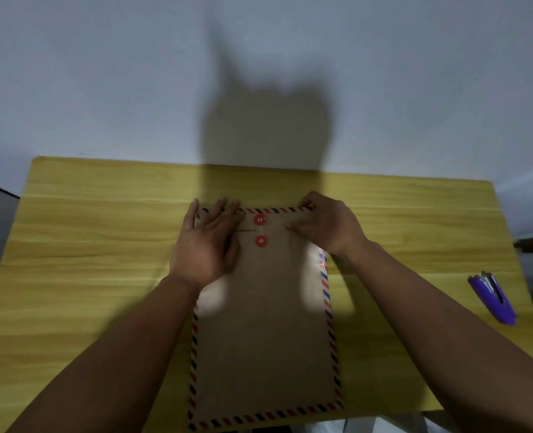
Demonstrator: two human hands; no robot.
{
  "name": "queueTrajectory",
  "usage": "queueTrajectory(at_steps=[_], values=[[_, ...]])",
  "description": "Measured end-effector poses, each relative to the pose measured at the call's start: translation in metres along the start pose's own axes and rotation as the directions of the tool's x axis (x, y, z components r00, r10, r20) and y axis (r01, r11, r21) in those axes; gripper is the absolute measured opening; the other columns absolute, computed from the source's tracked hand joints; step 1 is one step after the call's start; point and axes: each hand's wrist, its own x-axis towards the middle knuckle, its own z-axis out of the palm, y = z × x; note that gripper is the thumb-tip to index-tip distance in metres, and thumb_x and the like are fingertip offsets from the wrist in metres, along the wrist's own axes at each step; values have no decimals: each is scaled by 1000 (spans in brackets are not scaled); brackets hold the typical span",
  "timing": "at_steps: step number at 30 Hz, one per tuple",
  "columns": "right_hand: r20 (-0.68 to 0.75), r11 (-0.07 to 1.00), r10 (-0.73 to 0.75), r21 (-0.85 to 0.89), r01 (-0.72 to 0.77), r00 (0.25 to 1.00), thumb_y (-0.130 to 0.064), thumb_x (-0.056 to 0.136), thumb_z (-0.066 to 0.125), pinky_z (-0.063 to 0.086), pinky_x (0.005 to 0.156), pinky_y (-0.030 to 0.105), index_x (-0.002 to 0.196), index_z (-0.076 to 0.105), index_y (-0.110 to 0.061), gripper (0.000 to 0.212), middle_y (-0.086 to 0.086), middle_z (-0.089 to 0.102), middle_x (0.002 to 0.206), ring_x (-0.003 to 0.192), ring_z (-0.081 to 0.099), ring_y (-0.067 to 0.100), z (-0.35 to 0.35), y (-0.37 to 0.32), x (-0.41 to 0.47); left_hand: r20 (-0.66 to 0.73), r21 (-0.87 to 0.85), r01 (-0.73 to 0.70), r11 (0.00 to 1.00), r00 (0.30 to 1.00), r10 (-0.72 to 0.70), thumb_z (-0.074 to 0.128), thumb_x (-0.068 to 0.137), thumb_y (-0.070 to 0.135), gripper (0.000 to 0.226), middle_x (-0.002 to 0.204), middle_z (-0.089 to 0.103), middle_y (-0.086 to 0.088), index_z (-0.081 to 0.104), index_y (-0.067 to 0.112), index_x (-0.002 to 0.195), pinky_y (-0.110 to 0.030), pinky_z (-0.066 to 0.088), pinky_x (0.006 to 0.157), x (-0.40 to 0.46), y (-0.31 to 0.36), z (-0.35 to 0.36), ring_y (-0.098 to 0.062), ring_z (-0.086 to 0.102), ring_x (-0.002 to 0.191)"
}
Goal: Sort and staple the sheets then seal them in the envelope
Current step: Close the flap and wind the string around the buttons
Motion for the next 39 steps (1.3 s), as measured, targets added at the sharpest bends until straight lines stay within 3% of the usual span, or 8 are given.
queueTrajectory(at_steps=[8,11,14,20,24,27,32,39], values=[[108,874,164,446,-195,981,-14,78,82,49,53,33,70,59,-7,25,7,58,68,60,56,18,-34,-5,-13,190,87,199,976,959,-213,37,97,63,66,167,38,-8,52,25,149,-73,-5,121,6,42,-19,-33,15,161],[37,917,148,369,-151,988,-20,78,73,58,59,48,64,58,-8,24,8,54,64,62,57,22,-59,-31,-19,381,-184,461,868,848,-369,47,86,82,93,175,12,-2,28,32,163,-63,-3,126,19,97,-40,-23,2,162],[-2,957,88,276,-84,996,-20,82,66,44,52,32,59,47,-14,31,3,45,56,54,49,20,-93,-66,-29,490,-506,575,643,805,-334,70,66,80,123,174,15,3,16,30,165,-54,21,128,33,146,-60,-18,17,160],[120,940,-21,340,-22,993,-21,92,62,61,57,34,75,63,-4,24,8,66,60,56,70,25,-150,-138,-53,452,-592,666,454,741,-497,54,90,7,92,141,51,3,7,24,167,-37,56,71,58,200,-134,-28,67,106],[118,847,-73,531,-1,990,-57,92,63,58,70,34,95,71,-6,52,6,76,92,81,73,23,-165,-145,-58,437,-751,634,185,686,-581,47,92,5,39,110,76,-15,67,7,126,-45,61,71,60,187,-198,-31,74,91],[-36,869,-48,491,59,998,-64,89,62,56,89,39,123,64,-19,57,2,64,125,116,62,23,-156,-117,-56,484,-819,573,-24,668,-566,48,99,-7,27,97,79,-17,70,4,109,-41,64,75,54,171,-232,-30,77,82],[274,664,69,705,-249,959,-67,80,73,55,97,43,139,57,-15,81,-1,63,134,117,64,24,-133,-59,-68,608,-793,497,-352,674,-420,55,100,2,27,101,77,-23,65,-6,124,-40,66,69,33,125,-226,-32,78,81],[374,562,169,724,-401,912,-8,78,85,60,93,49,124,66,-11,49,12,73,122,102,72,30,-70,10,-87,552,-625,780,33,472,-688,82,88,16,51,119,74,-15,54,14,130,-48,61,91,15,97,-129,-31,75,94]])
